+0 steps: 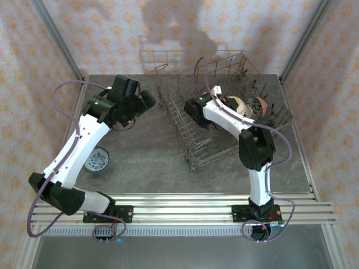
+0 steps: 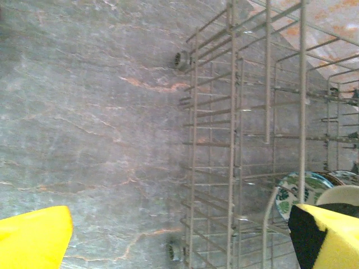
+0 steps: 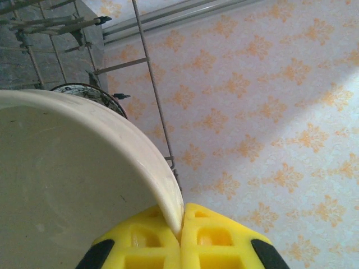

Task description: Load the bowls into the dish rack

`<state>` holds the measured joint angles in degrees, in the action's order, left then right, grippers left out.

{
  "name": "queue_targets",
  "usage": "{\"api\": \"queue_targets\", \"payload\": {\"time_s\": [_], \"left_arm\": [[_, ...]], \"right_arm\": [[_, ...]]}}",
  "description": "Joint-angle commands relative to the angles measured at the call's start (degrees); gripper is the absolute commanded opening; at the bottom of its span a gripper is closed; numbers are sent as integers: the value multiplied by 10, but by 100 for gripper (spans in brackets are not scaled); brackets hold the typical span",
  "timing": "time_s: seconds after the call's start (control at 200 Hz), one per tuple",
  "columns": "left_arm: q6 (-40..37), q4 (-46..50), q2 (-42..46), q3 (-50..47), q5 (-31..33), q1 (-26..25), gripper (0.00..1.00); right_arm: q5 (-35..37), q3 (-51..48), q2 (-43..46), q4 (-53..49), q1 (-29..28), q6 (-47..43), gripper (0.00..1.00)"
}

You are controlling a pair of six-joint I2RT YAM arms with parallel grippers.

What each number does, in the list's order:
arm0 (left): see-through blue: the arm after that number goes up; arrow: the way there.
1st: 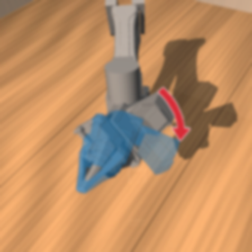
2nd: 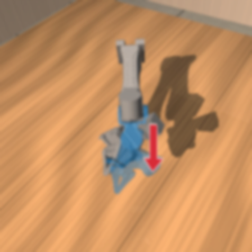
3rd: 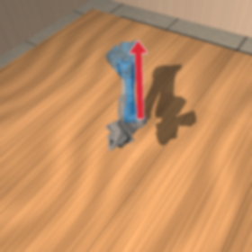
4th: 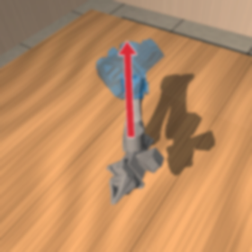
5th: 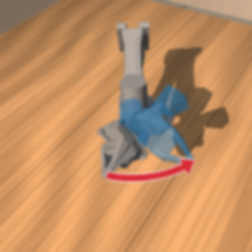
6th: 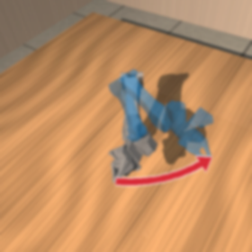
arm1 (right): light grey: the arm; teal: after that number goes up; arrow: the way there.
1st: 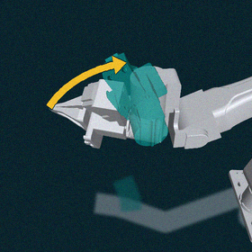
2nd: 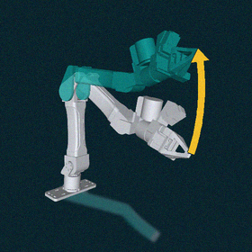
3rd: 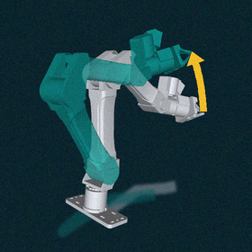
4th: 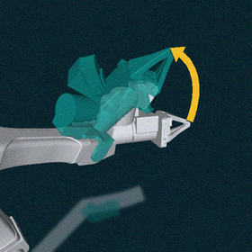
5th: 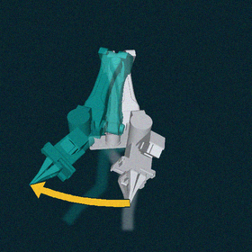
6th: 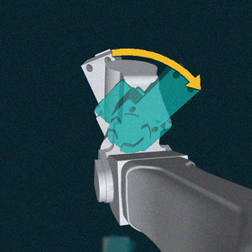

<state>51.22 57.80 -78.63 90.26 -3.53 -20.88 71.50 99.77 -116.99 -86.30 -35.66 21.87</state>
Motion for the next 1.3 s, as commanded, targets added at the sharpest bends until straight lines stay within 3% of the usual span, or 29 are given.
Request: {"api": "queue_targets", "payload": {"time_s": [0.0,0.355,1.291], "left_arm": [[-36,26,27,-14,24,11,99],[-46,13,36,-40,-2,22,99],[-39,-10,29,-63,-39,22,99]], "right_arm": [[69,38,-27,-125,2,121,0],[76,40,-64,-154,-9,148,0],[73,-23,-43,-155,-41,165,0]]}}
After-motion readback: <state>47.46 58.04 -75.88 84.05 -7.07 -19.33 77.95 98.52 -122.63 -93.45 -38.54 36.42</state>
